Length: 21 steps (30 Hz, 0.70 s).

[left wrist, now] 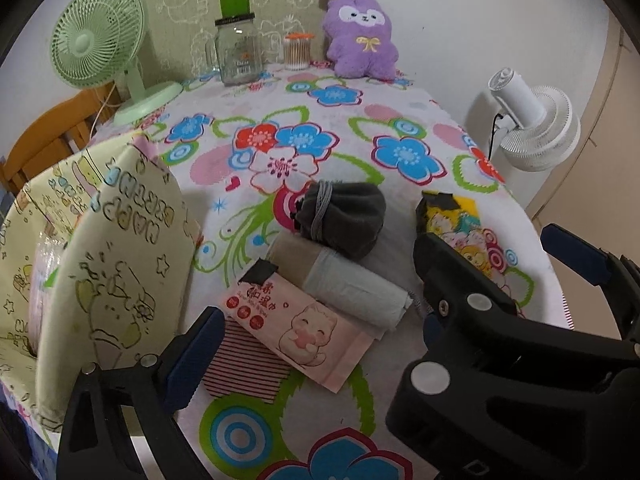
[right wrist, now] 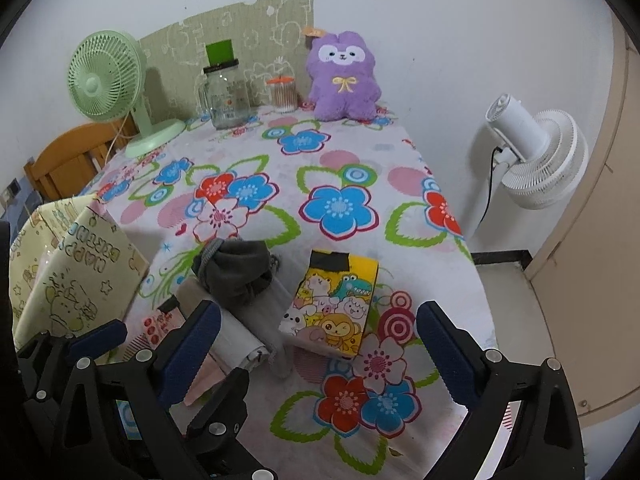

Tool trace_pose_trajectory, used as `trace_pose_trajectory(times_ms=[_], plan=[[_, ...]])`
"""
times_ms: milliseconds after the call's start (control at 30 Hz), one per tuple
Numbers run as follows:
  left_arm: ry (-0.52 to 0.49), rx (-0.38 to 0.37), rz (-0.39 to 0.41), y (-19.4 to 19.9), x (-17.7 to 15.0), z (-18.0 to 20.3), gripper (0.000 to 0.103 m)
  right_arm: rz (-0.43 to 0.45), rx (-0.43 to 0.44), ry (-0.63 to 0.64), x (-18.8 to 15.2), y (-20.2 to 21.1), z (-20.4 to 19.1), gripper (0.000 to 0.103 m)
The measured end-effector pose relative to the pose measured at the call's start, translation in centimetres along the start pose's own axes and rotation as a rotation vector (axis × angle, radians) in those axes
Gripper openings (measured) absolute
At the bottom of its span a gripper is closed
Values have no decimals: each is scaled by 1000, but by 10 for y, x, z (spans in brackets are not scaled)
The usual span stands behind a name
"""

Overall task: Organize soft objects
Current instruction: 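Approach the grey sock bundle with the left tool while the right tool approaches the yellow cartoon pack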

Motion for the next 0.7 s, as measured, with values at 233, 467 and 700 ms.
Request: trace_pose_trajectory(times_ms=[233,467,700], plan=[[-2,17,-19,-11,-1,-2,91,-22,2,-6,-3,-10,1,99],[-5,7,-26,-19,2,-4,85,-28,-4,-3,-2,-16,2,99],[-16,6,-4,-22,6,-3,80,-36,0,-6,0,-22,2,99]])
Point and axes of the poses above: each gripper's, at about its wrist camera, not at the fingertips, and y roughly against the way its jaws point, z to its right, x to its top, the point moved 1 cm from there along -y, roughly the way its jaws point, and after that the axes turned 1 degree about -y, right-handed, at the moved point
